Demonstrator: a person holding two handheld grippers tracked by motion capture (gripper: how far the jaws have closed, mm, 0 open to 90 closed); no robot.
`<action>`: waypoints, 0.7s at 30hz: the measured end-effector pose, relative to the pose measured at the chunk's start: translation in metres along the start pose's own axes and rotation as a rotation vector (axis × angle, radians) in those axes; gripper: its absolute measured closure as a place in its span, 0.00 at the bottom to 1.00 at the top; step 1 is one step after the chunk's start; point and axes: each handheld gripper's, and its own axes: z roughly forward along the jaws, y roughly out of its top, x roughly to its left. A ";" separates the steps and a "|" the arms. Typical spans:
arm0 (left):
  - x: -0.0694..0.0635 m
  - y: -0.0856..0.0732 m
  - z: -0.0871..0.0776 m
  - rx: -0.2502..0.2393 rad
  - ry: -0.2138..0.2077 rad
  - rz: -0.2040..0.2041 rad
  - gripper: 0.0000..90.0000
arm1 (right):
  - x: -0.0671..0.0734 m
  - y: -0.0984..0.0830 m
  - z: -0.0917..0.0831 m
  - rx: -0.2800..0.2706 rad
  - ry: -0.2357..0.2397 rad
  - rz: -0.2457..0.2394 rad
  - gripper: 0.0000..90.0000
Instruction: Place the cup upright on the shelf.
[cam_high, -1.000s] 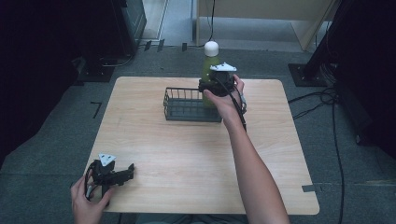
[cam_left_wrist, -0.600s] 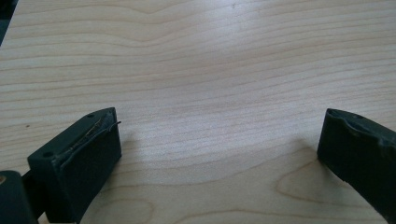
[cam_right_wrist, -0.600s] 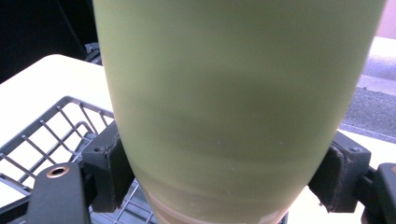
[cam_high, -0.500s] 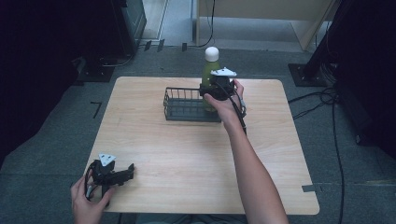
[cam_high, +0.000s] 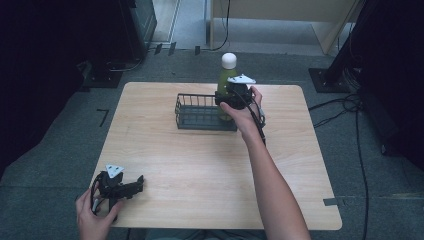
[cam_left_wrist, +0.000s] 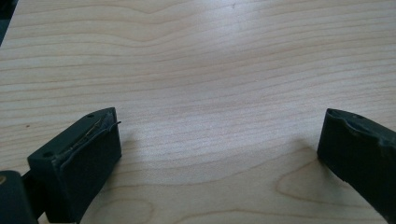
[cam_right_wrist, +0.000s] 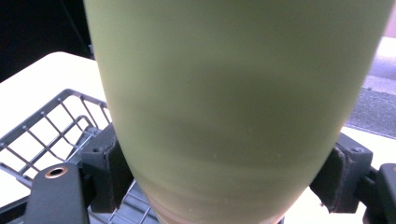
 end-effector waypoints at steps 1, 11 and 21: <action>0.000 0.000 0.000 0.000 0.000 0.000 0.00 | 0.000 0.000 0.000 0.002 0.001 0.001 0.22; 0.000 0.000 0.000 0.000 0.000 0.000 0.00 | -0.001 -0.002 -0.004 0.015 0.021 0.026 0.15; 0.000 0.000 0.000 0.000 0.000 0.000 0.00 | -0.001 -0.005 -0.021 0.026 0.059 0.021 0.10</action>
